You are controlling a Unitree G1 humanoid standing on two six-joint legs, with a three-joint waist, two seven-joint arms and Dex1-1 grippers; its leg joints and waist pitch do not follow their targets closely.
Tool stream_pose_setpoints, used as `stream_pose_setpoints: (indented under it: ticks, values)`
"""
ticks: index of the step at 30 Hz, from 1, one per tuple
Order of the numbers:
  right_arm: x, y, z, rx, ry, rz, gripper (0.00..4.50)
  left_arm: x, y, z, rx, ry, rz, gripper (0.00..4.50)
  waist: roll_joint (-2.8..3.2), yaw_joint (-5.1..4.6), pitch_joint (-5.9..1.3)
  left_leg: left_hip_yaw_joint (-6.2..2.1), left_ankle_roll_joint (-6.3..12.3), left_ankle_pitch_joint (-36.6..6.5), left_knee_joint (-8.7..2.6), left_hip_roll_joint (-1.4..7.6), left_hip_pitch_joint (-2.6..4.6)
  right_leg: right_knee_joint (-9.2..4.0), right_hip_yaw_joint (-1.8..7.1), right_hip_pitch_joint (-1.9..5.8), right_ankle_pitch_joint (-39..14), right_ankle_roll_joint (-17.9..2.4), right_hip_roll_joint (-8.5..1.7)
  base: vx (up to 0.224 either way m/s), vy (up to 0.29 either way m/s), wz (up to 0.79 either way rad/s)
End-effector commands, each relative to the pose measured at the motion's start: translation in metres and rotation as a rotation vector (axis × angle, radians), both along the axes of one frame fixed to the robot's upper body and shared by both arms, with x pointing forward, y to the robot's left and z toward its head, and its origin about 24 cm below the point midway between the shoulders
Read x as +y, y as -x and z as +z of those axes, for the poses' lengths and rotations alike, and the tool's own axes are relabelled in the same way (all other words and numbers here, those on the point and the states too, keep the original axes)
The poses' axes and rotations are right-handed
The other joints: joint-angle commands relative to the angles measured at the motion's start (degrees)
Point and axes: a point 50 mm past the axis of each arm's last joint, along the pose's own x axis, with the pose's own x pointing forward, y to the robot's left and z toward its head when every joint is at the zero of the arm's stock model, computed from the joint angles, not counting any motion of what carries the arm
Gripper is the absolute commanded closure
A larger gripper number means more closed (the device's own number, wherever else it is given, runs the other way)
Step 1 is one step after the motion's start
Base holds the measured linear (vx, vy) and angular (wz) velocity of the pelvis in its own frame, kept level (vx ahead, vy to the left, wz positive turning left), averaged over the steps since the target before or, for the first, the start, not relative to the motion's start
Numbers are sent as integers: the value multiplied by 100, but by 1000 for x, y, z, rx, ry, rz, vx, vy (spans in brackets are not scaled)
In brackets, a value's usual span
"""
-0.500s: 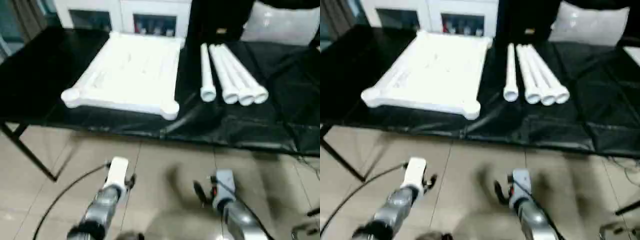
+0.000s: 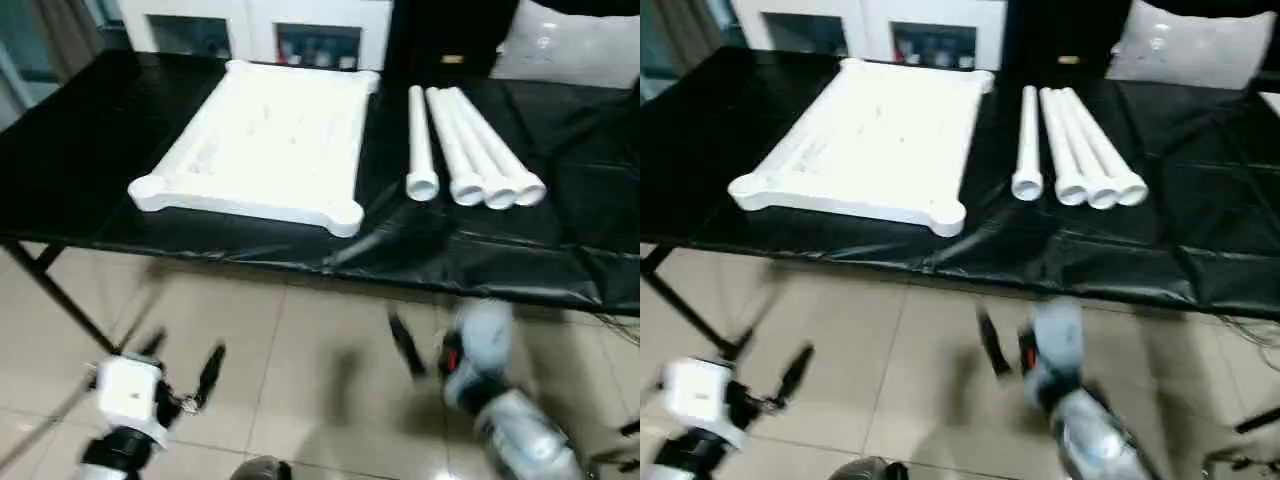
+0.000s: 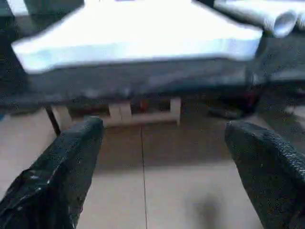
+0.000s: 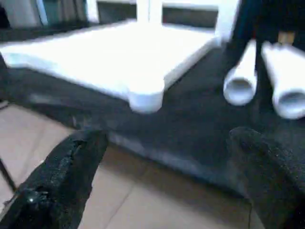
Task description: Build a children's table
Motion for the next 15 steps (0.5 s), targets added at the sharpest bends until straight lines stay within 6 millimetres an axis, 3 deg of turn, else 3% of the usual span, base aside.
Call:
stream_pose_setpoints:
  ticks: [1,2,3,4,5,6,7,8,9,10,11,12,13,14,15]
  values:
    - [6,-7,11,-25,-1,18,0,4,-13,16,-41,13,49,5,56,-38,-123,-489,-828,-3643,-678,704,239,-558,444,-137,-2788,-333,-598,0,0,0]
    - [6,-9,13,-27,-7,15,0,3,-18,22,-55,12,56,5,55,-43,-121,-495,-840,-3934,-648,679,334,-616,413,-147,-3118,-278,-574,0,0,0]
    - [9,-17,18,-41,-17,12,0,-2,-34,42,-101,19,72,5,19,-62,-115,-474,-820,-4034,-640,673,360,-637,390,-137,-3191,-267,-538,0,0,0]
    - [11,-22,21,-52,-21,10,0,-5,-43,52,-107,31,87,5,-16,-25,-70,-618,-321,-3640,-743,397,-259,-688,91,417,-3843,-11,-695,0,0,0]
    - [11,-22,21,-53,-21,10,0,-5,-44,52,-106,30,89,5,12,36,-99,-523,-154,-3390,-433,278,18,-906,13,300,-4449,-174,-810,45,12,44]
    - [15,-30,25,-66,-22,11,0,-8,-57,60,-111,23,133,5,3,1,-54,-541,216,-2603,-175,337,-151,-1168,-64,672,-4594,-335,-1082,86,36,50]
    - [17,-32,26,-67,-22,14,0,-8,-61,63,-117,22,150,5,70,-10,-42,-548,268,-2363,-131,357,-165,-1232,-166,791,-4623,-339,-1114,86,36,50]
    - [21,-38,29,-71,-23,24,0,-10,-70,67,-117,23,174,5,133,-87,-47,-592,245,-2401,-268,351,-158,-1160,-421,964,-4310,-264,-859,103,80,48]
    - [25,-43,31,-70,-32,23,0,-12,-77,72,-128,20,178,5,290,-342,-174,-801,-188,-3361,-566,584,581,-664,-385,471,-3251,-247,-163,173,74,36]
    - [25,-43,31,-70,-32,23,0,-12,-77,72,-128,20,178,5,314,-393,-274,-1134,-365,-3858,-637,843,1057,-150,-277,183,-2020,-361,-21,173,74,36]
    - [28,-49,34,-68,-40,20,0,-15,-83,77,-134,10,179,5,228,-496,-288,-1368,-158,-3350,-727,889,1000,390,-140,-43,-695,13,151,196,47,13]
    - [30,-51,35,-68,-38,25,0,-17,-84,78,-134,6,171,5,239,-477,-247,-1236,42,-2621,-639,840,995,572,-103,-293,-319,202,115,162,33,2]
    - [33,-52,35,-68,-34,31,0,-19,-85,80,-129,1,165,5,291,-471,-269,-1178,139,-2215,-635,765,975,655,-137,-316,-216,237,139,162,33,2]
    - [34,-52,35,-68,-33,35,0,-21,-85,81,-123,-4,159,5,298,-420,-218,-898,186,-1865,-719,672,823,686,-195,-333,117,167,167,161,5,0]
    - [35,-52,35,-72,-31,37,0,-23,-84,82,-122,-19,145,5,191,-450,-204,-771,255,-1887,-786,630,771,583,-202,-338,450,69,125,160,-31,-4]
